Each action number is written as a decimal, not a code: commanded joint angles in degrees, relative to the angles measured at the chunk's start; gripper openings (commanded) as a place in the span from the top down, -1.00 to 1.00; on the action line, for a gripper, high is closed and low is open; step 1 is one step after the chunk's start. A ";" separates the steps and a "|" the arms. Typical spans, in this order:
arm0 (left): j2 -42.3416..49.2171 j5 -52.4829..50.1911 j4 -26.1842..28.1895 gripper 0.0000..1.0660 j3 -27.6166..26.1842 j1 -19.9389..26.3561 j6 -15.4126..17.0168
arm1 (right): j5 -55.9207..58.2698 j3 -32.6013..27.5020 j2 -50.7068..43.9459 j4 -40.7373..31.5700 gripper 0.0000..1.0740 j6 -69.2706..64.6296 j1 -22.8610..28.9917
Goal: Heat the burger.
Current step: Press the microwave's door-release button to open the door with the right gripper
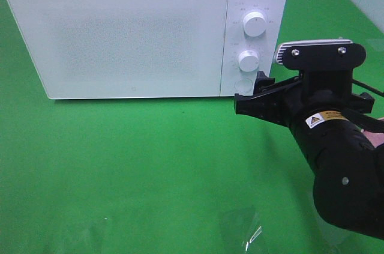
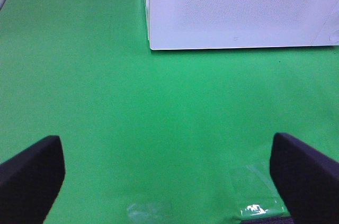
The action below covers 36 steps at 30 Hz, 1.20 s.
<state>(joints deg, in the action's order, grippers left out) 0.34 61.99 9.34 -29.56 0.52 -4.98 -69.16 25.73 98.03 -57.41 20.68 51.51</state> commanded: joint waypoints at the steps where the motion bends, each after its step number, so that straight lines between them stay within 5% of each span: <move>1: 0.86 -0.63 0.23 -0.83 0.06 -0.29 0.11 | -0.97 0.46 0.17 -0.11 -0.23 -8.48 0.06; 8: 0.86 -0.63 0.23 -0.83 0.06 -0.29 0.11 | -0.80 0.46 0.17 -0.11 -0.04 -23.55 0.06; 24: 0.86 -0.63 0.23 -0.83 0.06 -0.29 0.11 | 6.30 0.46 0.17 0.86 0.94 -72.59 0.06; 36: 0.86 -0.63 0.23 -0.83 0.06 -0.29 0.11 | 9.74 0.46 0.17 3.38 1.00 -79.98 -2.06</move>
<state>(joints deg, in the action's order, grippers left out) 0.34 61.99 9.34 -29.56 0.52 -4.98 -60.68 25.73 98.03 -54.89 -58.73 50.82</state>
